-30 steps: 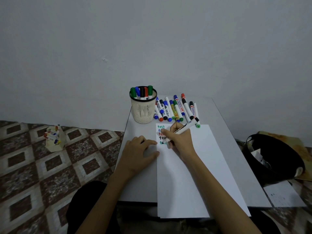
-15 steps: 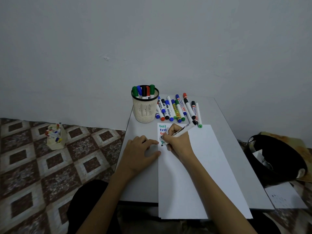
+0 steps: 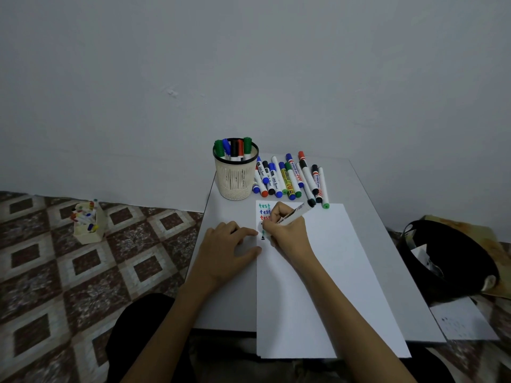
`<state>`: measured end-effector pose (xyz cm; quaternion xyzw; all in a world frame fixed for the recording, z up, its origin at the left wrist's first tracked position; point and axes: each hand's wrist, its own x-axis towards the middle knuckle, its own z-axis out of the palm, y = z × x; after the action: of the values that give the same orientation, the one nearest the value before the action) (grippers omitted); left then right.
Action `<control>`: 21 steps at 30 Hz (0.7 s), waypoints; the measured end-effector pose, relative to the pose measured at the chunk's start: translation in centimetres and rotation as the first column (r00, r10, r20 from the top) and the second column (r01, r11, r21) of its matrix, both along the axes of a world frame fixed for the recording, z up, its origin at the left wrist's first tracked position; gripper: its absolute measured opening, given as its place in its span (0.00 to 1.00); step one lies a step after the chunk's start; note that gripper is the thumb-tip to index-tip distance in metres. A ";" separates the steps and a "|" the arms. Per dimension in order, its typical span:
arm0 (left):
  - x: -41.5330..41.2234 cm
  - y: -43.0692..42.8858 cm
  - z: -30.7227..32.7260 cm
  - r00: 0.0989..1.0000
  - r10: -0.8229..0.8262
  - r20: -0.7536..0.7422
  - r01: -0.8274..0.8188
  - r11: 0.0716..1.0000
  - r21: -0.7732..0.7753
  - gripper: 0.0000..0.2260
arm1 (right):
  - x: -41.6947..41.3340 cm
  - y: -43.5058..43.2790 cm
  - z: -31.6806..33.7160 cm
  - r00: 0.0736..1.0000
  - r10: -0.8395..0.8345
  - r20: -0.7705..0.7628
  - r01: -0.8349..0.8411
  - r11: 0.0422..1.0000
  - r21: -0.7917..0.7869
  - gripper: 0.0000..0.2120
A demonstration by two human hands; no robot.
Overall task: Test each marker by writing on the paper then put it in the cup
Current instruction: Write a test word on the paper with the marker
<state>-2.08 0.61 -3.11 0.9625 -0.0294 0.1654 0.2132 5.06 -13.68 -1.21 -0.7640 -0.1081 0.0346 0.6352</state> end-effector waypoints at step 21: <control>0.0 -0.1 0.1 1.000 0.004 0.009 -0.004 1.000 -0.006 0.27 | -0.1 -0.2 0.2 1.000 0.006 0.008 -0.006 0.999 -0.031 0.14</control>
<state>-2.11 0.46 -3.04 0.9611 -0.0281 0.1703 0.2158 4.93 -13.86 -0.98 -0.7736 -0.1121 0.0351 0.6227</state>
